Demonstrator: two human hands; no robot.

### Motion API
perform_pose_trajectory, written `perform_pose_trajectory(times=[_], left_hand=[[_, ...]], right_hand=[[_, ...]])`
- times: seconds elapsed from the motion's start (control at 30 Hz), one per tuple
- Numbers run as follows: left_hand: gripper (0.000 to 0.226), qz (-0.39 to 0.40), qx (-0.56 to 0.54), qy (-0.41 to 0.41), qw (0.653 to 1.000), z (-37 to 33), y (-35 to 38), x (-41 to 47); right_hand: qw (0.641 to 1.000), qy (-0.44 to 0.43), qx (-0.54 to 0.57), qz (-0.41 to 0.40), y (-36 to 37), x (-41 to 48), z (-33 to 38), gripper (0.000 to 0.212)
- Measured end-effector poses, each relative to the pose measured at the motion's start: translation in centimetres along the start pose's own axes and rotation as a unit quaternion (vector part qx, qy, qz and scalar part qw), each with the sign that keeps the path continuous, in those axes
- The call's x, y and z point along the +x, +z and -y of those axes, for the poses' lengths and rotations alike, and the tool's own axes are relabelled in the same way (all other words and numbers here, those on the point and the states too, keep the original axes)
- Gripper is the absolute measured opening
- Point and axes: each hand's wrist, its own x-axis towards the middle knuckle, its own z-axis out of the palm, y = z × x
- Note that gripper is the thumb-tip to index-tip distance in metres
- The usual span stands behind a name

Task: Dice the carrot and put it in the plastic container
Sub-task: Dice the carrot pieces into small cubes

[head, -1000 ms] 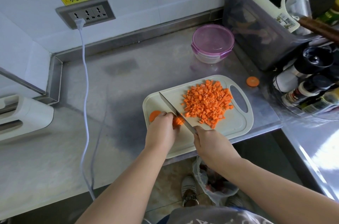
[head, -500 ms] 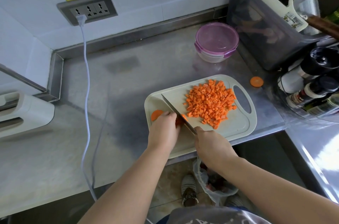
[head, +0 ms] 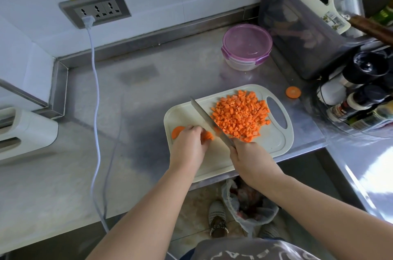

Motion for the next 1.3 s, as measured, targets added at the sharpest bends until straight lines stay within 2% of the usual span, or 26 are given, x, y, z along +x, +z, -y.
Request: perform_pose_trajectory(times=[0.5,0.63,0.87,0.97,1.1,1.2,1.3], left_hand=[[0.019,0.027,0.06,-0.02,0.998,-0.3,-0.9,-0.4],[0.018,0.024,0.064,-0.018,0.998,-0.2,-0.6,-0.1],[0.02,0.025,0.07,-0.016,0.997,-0.1,-0.4,0.0],[0.017,0.021,0.068,-0.014,0.997,-0.1,-0.3,0.1],[0.016,0.025,0.049,-0.016,0.998,-0.3,0.0,0.7],[0.016,0.031,0.044,-0.018,0.998,-0.8,0.5,1.6],[0.019,0.041,0.004,-0.017,0.999,-1.5,1.1,2.7]], right_hand=[[0.998,0.003,-0.043,0.048,0.8,-0.1,0.6,0.026],[0.994,0.006,-0.086,0.073,1.2,0.3,0.4,0.023],[0.989,0.02,-0.109,0.097,1.8,1.2,0.3,0.035],[0.995,0.03,-0.057,0.081,1.7,1.3,0.2,0.027],[0.999,0.018,0.02,0.018,0.5,1.1,-0.9,0.019],[1.0,-0.005,0.026,-0.017,-0.8,1.0,-1.6,0.015],[0.999,-0.008,0.0,-0.038,-2.2,1.4,-2.7,0.023]])
